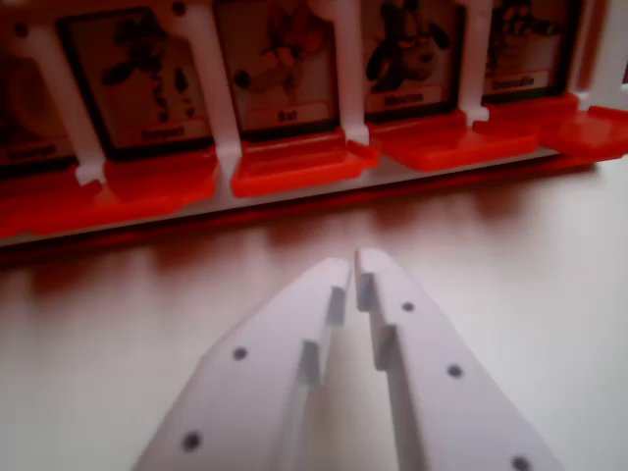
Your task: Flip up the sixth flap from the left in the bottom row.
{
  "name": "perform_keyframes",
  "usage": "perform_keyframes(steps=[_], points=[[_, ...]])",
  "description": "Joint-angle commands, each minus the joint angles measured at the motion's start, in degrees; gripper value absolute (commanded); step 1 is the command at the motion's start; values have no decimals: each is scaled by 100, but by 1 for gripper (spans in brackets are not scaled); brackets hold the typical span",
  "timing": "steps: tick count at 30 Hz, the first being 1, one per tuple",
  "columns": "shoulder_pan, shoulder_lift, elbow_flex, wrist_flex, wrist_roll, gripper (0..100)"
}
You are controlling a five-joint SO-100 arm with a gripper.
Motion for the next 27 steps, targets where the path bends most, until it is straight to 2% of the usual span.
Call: perform_keyframes(steps=[1,20,27], points=[[-62,26,-554,-149,-26,0],[-123,-721,-1292,-202,-26,0],[-229,-853,-1591,-185,26,0]])
